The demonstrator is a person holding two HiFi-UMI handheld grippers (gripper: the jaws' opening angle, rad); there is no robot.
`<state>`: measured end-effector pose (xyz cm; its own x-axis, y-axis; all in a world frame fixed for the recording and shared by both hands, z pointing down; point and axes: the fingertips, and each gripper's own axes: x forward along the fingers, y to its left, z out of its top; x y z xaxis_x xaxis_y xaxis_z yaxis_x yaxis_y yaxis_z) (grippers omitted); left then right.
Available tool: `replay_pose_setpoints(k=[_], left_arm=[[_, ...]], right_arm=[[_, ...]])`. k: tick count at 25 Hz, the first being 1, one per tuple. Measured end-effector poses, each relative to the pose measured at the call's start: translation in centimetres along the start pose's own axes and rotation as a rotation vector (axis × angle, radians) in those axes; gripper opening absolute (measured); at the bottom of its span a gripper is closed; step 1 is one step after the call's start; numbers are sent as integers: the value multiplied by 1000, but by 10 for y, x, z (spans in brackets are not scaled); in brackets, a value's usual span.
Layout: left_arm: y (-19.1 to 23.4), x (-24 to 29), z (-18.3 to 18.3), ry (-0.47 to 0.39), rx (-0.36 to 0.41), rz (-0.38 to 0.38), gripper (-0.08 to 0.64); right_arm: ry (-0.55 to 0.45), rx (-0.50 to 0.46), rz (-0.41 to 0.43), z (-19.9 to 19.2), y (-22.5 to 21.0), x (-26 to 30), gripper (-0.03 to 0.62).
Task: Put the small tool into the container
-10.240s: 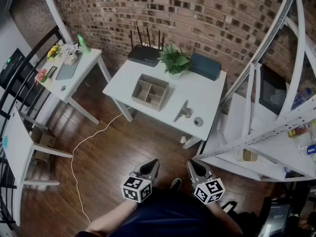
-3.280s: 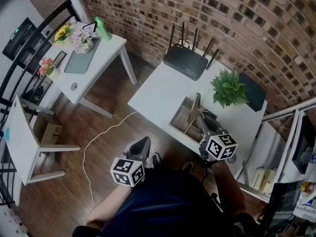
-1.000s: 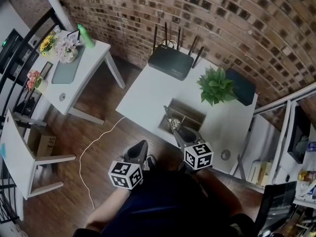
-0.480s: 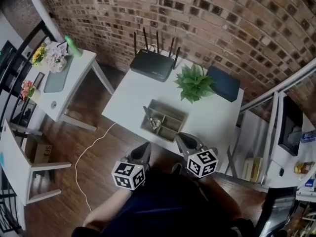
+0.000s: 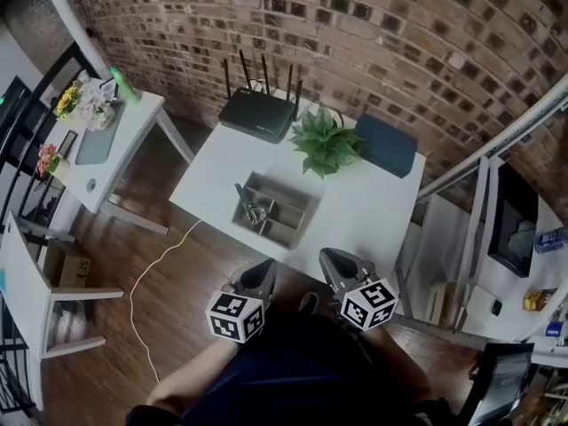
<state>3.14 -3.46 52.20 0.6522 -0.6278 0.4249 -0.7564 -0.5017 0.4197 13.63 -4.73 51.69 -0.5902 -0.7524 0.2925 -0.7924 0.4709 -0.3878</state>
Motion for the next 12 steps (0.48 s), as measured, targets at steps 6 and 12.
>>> replay_pose_setpoints(k=[6,12], left_arm=[[-28,5,-19,6,-13,21,4],[-35,-4,-36,26,-16,75,3]], right_arm=[[-2,-82,86,-4,6,-30,11],[-4,-84,137,-12,12,-42,11]])
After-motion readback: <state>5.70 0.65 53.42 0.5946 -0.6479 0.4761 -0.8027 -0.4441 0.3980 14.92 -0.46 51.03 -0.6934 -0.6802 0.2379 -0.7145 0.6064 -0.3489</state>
